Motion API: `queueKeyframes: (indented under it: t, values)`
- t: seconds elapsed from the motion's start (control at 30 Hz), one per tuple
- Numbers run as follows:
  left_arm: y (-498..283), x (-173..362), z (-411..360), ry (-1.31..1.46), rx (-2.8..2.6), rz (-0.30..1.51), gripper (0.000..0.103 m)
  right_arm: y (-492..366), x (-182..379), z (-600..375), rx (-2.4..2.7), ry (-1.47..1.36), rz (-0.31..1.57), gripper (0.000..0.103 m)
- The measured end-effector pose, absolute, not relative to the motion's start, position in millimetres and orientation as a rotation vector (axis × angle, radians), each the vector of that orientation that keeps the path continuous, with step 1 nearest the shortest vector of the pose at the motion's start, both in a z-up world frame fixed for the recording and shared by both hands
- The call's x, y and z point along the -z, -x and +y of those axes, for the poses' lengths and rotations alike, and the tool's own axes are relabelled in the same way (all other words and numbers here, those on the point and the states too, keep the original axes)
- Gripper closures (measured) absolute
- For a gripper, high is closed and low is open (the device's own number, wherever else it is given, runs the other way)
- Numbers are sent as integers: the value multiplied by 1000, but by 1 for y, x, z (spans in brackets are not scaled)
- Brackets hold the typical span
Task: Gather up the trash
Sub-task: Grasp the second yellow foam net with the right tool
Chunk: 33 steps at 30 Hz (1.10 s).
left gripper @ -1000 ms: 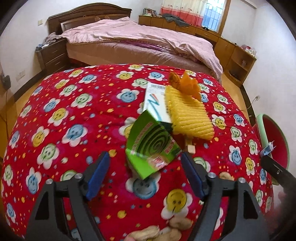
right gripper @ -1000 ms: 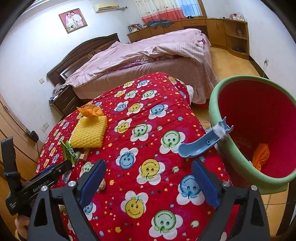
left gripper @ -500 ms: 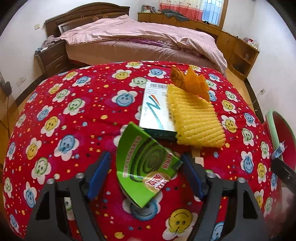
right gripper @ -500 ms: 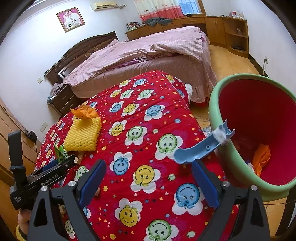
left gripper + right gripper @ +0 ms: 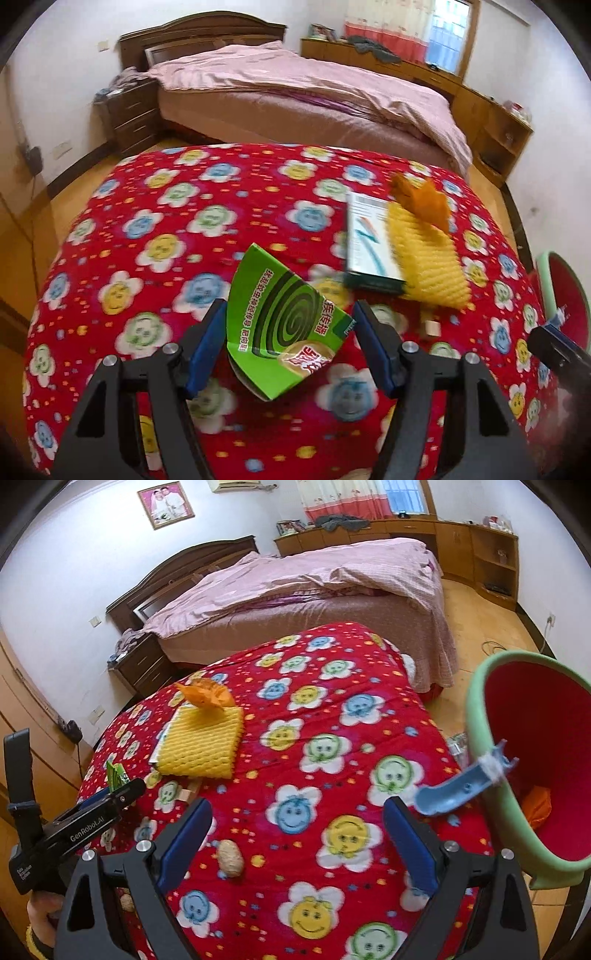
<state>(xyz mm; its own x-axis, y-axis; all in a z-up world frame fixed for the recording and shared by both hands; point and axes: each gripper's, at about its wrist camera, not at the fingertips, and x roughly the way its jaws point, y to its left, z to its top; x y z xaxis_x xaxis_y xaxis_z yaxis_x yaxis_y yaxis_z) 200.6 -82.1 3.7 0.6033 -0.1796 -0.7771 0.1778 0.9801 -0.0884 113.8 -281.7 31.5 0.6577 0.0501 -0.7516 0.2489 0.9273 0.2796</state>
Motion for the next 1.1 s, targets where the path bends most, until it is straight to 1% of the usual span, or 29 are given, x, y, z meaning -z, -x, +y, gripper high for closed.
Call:
queueKeyframes:
  t: [0.27,0.73,0.77,0.8,0.83,0.87,0.93,1.0,1.1]
  values:
    - [-210,6,-54,43,117,914,34,-146,-34,-250,41,-340,858,8]
    - [-214,12,-47,86,121,924,34,-205,-13,-215,-4,-279,900,8]
    - [-214,12,-47,87,122,924,34,-208,-10,-216,-3,-288,910,13]
    - [-214,12,-47,88,122,924,34,-209,-8,-216,-1,-293,916,21]
    - [-215,12,-46,90,123,924,34,-211,-5,-217,-1,-301,927,24]
    - [-215,12,-46,91,124,924,34,-211,-4,-218,-3,-305,930,30]
    - [-214,12,-46,93,126,923,34,-210,-3,-219,1,-301,926,40]
    - [-214,12,-47,90,130,924,34,-209,-3,-220,-6,-303,930,61]
    - [-211,9,-49,89,135,919,34,-206,-3,-222,-14,-307,934,73]
